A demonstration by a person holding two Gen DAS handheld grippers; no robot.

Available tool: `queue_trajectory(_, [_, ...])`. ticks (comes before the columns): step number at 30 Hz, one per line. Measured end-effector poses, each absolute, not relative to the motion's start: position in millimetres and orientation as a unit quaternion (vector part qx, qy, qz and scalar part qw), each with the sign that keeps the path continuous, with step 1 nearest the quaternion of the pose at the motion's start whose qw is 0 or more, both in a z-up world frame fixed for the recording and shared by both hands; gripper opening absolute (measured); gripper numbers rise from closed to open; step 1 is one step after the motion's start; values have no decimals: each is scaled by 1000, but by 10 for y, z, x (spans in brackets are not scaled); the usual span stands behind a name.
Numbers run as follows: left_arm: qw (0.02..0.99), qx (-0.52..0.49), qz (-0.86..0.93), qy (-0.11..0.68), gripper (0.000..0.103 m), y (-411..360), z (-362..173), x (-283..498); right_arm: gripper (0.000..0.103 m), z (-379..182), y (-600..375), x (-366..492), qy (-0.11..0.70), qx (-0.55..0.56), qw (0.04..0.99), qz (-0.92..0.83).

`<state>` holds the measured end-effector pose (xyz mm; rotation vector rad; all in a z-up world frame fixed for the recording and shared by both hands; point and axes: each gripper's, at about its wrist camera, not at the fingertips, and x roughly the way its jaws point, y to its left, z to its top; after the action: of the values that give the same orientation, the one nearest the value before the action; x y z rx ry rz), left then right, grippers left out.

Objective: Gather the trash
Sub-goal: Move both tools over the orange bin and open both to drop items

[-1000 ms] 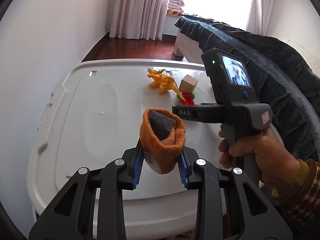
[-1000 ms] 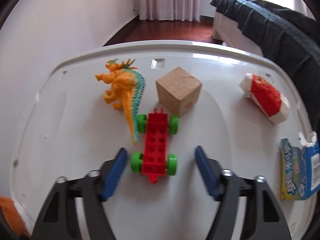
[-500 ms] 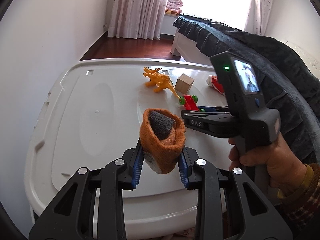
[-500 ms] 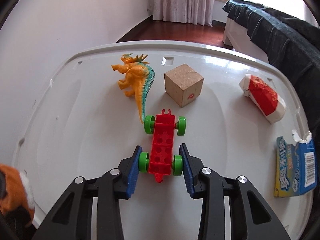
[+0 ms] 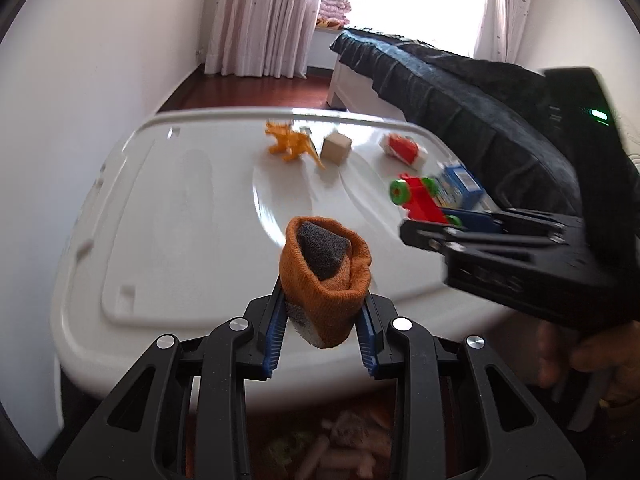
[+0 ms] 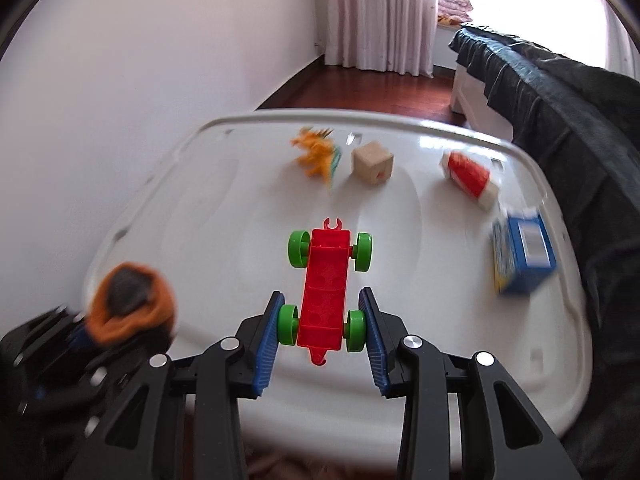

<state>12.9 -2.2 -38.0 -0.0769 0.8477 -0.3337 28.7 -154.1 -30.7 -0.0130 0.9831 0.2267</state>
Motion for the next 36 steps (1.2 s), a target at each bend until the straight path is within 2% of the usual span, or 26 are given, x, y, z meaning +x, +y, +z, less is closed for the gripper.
queue_trajectory(10, [872,-27,-145,467,31,129,-749,-746,38,-768,-1563,-939,544,16,832,110])
queue_trajectory(12, [868,-9,-133,478,35,128,-846,-850,39,-938,-1593,-1073,565,14,819,99])
queue_trajectory(13, [868,-6,-128,479,41,125,-871,-880,39,-1016,-1613,-1114,576,17,812,94])
queue_trajectory(14, [869,-5,-122,480,54,126,-894,-914,47,-1092,-1638,-1170,587,22,804,88])
queue_trajectory(15, [869,-6,-116,480,61,131,-907,-943,66,-1142,-1669,-1221,594,28,800,81])
queue_trajectory(16, [871,-10,-103,480,73,145,-916,-966,72,-1173,-1710,-1251,597,36,799,72])
queue_trajectory(17, [873,-12,-95,479,78,153,-909,-965,77,-1178,-1756,-1272,594,45,801,63])
queue_trajectory(19, [874,-13,-85,478,83,151,-900,-942,80,-1139,-1857,-1257,582,59,810,47])
queue_trajectory(24, [877,-6,-83,473,83,165,-938,-964,88,-945,-1956,-1265,526,47,849,14])
queue_trajectory(36, [874,-8,-82,479,83,187,-941,-913,89,-881,-1985,-1210,519,38,854,16])
